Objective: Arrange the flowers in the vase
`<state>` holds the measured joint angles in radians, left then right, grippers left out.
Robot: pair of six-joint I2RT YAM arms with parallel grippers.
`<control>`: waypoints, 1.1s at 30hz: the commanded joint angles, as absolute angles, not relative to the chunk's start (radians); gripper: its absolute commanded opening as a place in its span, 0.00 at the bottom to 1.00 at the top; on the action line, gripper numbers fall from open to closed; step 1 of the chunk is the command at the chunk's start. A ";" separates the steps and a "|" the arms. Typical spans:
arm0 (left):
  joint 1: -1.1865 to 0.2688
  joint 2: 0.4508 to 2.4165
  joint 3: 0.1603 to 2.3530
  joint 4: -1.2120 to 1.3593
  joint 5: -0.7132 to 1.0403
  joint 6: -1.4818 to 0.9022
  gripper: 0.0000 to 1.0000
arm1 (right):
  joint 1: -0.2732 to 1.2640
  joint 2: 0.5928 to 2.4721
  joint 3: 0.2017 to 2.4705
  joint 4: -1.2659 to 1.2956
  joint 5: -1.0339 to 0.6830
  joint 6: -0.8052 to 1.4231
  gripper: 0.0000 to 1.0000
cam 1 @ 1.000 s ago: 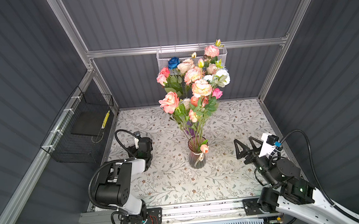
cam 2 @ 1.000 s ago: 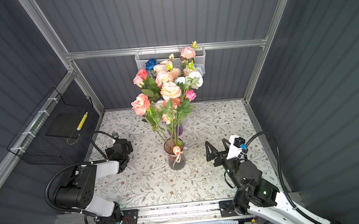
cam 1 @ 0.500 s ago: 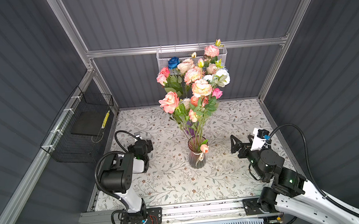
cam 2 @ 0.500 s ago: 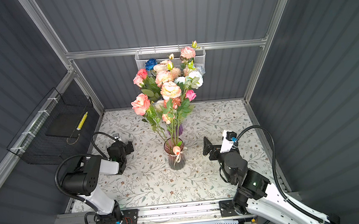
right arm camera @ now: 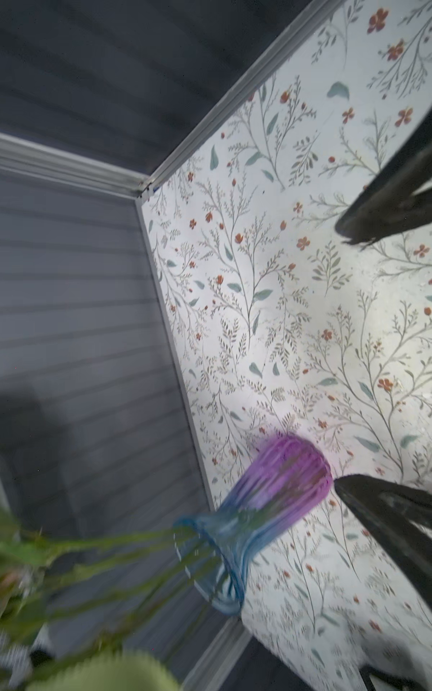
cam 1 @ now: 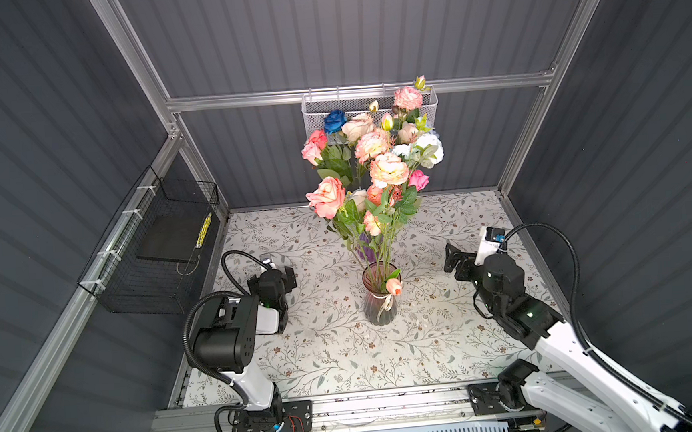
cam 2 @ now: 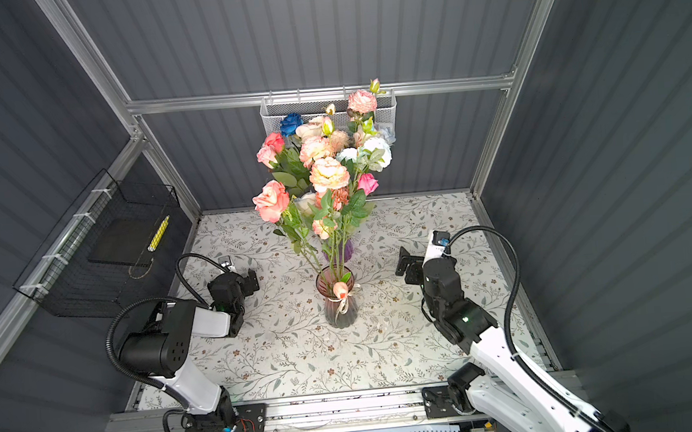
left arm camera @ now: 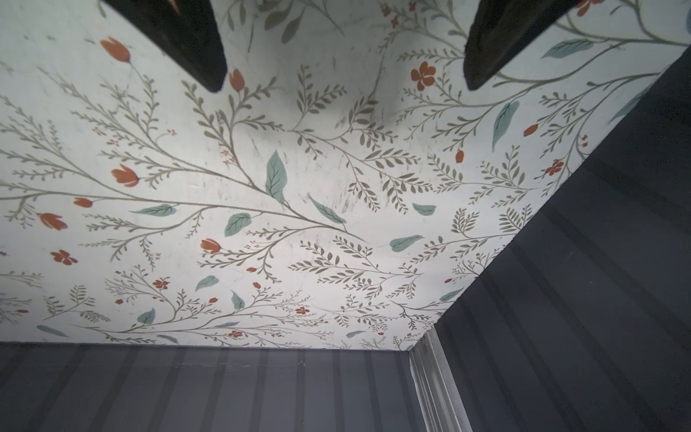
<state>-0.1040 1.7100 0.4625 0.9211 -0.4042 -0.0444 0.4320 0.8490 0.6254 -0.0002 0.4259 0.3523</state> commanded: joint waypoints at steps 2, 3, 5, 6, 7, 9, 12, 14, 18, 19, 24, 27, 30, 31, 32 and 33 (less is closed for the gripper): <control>-0.104 1.717 0.453 0.948 -0.399 -0.031 1.00 | 0.296 0.957 0.641 0.204 0.328 0.213 0.99; -0.104 1.717 0.453 0.948 -0.397 -0.030 1.00 | 0.262 0.988 0.637 0.245 0.330 0.181 0.99; -0.106 1.716 0.453 0.948 -0.399 -0.031 1.00 | 0.189 1.044 0.621 0.325 0.287 0.120 0.99; -0.104 1.716 0.453 0.948 -0.398 -0.031 1.00 | 0.156 1.074 0.617 0.346 0.280 0.103 0.99; -0.104 1.717 0.453 0.948 -0.397 -0.031 1.00 | 0.132 1.097 0.614 0.349 0.274 0.094 0.99; -0.104 1.717 0.452 0.948 -0.397 -0.031 1.00 | 0.081 1.159 0.608 0.346 0.272 0.075 0.99; -0.105 1.716 0.453 0.948 -0.399 -0.031 1.00 | 0.021 1.223 0.549 0.418 0.239 0.076 0.99; -0.105 1.717 0.454 0.948 -0.398 -0.031 1.00 | -0.010 1.263 0.500 0.502 0.195 0.094 0.99; -0.104 1.717 0.453 0.948 -0.399 -0.031 1.00 | -0.035 1.346 0.405 0.739 0.092 0.057 0.99; -0.104 1.717 0.454 0.948 -0.398 -0.031 1.00 | -0.039 1.361 0.407 0.743 0.071 0.055 0.99; -0.104 1.716 0.454 0.948 -0.399 -0.031 1.00 | -0.064 1.424 0.371 0.849 -0.023 0.052 0.99; -0.105 1.717 0.454 0.946 -0.399 -0.031 1.00 | -0.064 1.463 0.315 0.992 -0.019 0.050 0.99; -0.105 1.717 0.454 0.947 -0.399 -0.031 1.00 | -0.061 1.464 0.326 0.985 -0.002 0.057 0.99; -0.104 1.716 0.454 0.947 -0.397 -0.031 1.00 | -0.064 1.468 0.332 0.969 0.004 0.061 0.99; -0.105 1.716 0.454 0.946 -0.397 -0.031 1.00 | -0.064 1.453 0.338 0.932 0.004 0.061 0.99; -0.104 1.716 0.454 0.946 -0.398 -0.032 1.00 | -0.064 1.448 0.336 0.931 0.004 0.061 0.99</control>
<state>-0.1040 1.7100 0.4625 0.9211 -0.3988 -0.0444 -0.0593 1.4544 0.3264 0.8906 0.0059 0.0628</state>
